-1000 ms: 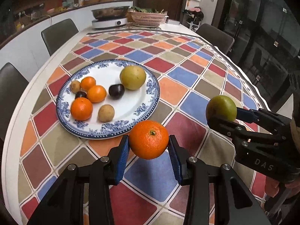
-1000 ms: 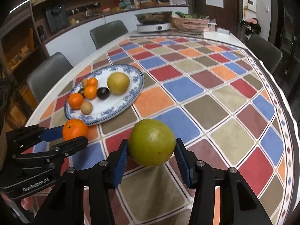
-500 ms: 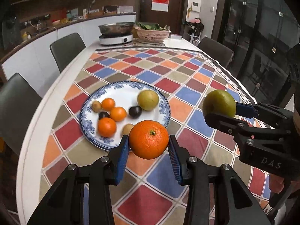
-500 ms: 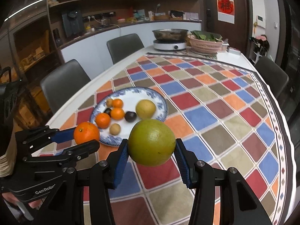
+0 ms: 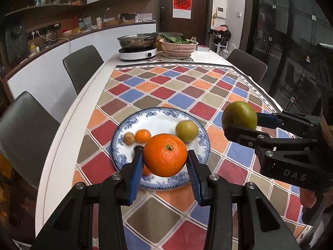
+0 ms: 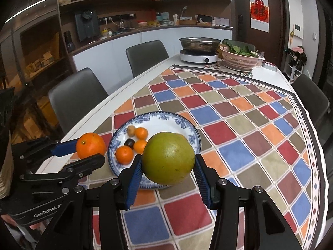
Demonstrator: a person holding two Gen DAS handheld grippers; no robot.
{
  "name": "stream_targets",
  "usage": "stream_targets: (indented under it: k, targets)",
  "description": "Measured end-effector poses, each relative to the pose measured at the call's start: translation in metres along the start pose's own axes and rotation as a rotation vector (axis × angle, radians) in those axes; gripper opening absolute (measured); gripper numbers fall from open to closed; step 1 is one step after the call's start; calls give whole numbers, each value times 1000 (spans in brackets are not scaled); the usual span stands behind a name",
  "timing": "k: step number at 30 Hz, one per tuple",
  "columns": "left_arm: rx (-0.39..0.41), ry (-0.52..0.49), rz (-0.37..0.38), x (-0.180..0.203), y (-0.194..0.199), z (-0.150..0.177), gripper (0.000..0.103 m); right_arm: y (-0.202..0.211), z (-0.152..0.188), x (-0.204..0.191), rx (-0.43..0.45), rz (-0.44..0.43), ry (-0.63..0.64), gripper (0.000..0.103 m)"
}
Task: Organize fruits
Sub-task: 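Lower both fruits onto the plate and open both tools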
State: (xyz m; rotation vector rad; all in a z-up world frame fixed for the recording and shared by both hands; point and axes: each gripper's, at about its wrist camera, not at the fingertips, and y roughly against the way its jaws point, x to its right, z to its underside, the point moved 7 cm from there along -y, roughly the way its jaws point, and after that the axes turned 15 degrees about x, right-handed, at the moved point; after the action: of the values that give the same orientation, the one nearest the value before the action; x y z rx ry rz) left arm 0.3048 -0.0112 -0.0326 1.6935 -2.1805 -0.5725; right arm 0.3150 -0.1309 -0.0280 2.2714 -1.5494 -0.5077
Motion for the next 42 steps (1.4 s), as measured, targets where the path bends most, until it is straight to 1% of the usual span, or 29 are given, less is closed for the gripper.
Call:
stream_targets:
  k: [4,8,14,20,26,30,33,36,42]
  targets:
    - [3,-11,-8,-10,-10,-10,41,-16,-9,-3,-18,-4,16,49]
    - [-12,-4,-2,-18,-22,-16,41,-31,-16,-4,-31,-8,18,49]
    - [-68,-7,2,-31,-49,-17,41,-62,-22,-2,-93,-21,18,49]
    - [-120,24,19,-44,-84,-21,41,-100,-21,5,-166,-22,-24,49]
    - [-178,37,0,-55,-118,-15,41,-131,-15,11,-216,-8,-47,49]
    - [-219,47,-13,-62,-139,-9,41,-146,-12,15,-247,6,-33,50]
    - [-246,61,-8,-67,-152,-5,41,-157,-10,18,-280,6,-40,50]
    - [-269,69,-2,-68,-160,-3,41,-167,-6,21,-312,6,-43,50]
    - [-287,59,-7,-67,-170,-1,41,-174,-2,23,-331,-5,-53,50]
